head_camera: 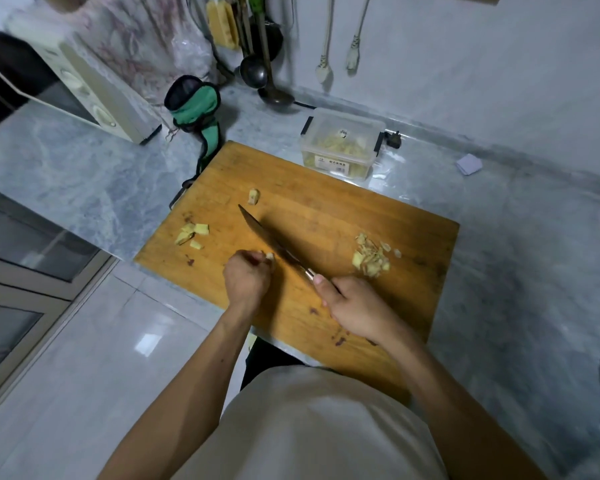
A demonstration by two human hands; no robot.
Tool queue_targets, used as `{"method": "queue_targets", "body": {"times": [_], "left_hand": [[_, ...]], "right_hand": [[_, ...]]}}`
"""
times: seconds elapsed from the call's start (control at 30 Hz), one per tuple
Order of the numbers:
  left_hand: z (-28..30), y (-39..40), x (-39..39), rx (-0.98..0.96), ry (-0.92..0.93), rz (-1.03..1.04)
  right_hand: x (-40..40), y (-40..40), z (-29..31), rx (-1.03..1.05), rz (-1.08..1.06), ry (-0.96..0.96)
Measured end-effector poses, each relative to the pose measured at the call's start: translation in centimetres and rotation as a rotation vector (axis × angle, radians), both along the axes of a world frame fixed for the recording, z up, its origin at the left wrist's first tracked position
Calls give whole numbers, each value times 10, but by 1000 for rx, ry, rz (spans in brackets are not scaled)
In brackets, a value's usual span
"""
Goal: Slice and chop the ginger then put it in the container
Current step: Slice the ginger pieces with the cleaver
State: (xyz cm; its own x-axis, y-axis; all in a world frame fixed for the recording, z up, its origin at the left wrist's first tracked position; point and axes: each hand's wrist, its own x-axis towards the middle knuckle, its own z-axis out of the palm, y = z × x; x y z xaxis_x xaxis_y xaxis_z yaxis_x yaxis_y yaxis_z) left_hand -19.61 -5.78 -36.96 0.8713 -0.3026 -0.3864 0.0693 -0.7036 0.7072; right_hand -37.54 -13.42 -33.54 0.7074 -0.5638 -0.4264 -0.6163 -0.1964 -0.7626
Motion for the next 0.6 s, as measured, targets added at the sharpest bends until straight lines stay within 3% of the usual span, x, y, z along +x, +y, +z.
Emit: {"method": "queue_targets", "body": {"times": [0.1,0.33,0.6], "left_hand": [[-2,-2,-4,-60,-38,3],[3,-9,-7,-312,124,242],[-9,-7,-7,-351,281,321]], "right_hand": [[5,3,-2,39,0,20],[13,2,-3,141,-68,8],[11,2,6,97,-38,-22]]}}
